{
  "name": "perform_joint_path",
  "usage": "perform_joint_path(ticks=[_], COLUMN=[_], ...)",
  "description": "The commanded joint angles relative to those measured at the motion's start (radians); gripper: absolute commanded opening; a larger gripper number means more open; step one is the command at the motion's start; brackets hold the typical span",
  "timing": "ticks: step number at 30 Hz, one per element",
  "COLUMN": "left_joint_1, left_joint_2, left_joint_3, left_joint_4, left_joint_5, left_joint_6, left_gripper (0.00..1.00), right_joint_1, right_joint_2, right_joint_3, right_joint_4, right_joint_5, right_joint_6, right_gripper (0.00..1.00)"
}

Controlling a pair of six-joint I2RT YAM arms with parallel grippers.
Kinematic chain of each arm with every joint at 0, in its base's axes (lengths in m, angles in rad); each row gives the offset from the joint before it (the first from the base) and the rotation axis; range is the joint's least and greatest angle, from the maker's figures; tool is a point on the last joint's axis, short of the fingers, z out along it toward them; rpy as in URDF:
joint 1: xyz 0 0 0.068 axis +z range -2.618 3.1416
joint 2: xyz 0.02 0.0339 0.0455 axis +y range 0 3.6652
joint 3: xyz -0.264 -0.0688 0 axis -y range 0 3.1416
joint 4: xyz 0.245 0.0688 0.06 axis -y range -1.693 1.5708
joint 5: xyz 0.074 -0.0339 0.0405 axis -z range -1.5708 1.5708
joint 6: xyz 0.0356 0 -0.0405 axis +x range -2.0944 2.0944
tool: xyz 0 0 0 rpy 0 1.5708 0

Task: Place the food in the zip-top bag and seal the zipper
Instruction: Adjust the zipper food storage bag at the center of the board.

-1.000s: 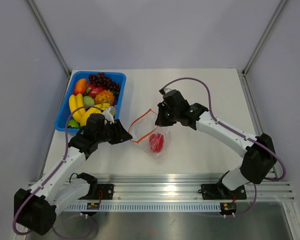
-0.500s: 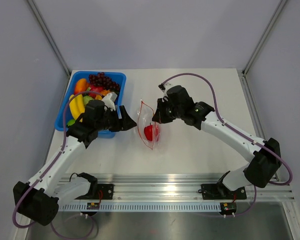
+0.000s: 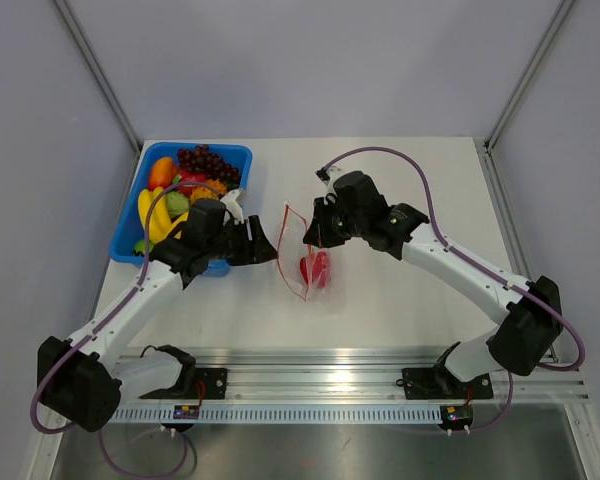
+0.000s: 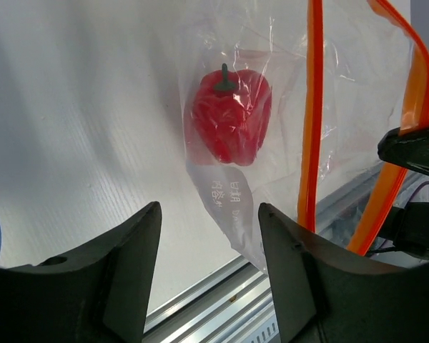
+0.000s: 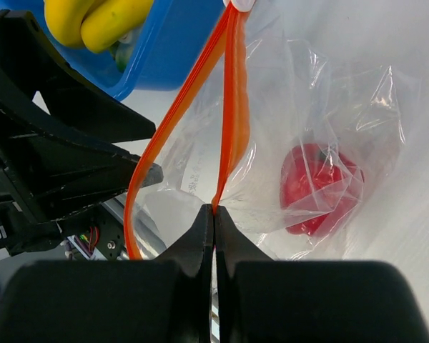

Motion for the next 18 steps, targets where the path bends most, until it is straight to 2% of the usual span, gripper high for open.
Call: perform_joint_path(ticks=[1, 6, 11, 18], left_joint_1=[-0.003, -0.003, -0.006, -0.071], left_joint_2=[-0.052, -0.126, -0.195, -0.113], left_joint_3=[0.049, 0.085, 0.088, 0.103], left_joint_4=[0.038, -0.005, 0.036, 0.027], left_joint_5=[-0.051, -0.135, -0.115, -0.123], left_joint_6=[-0.012, -0.018, -0.092, -0.075], left_gripper=[0.61, 0.61, 0.62, 0.68], right_joint_1=[-0.004, -0.004, -0.005, -0.004], right_joint_2=[-0.011, 0.043, 0.092, 0.104], right_joint_3=[0.034, 0.075, 0.094, 0.108], right_joint_4=[0.009, -0.056, -0.043, -0.024], right_joint_5=[0.023, 0.086, 0.066, 0.045], right_joint_6=[-0.011, 0.009, 0.034, 0.049], right_gripper=[0.00, 0.00, 0.00, 0.00])
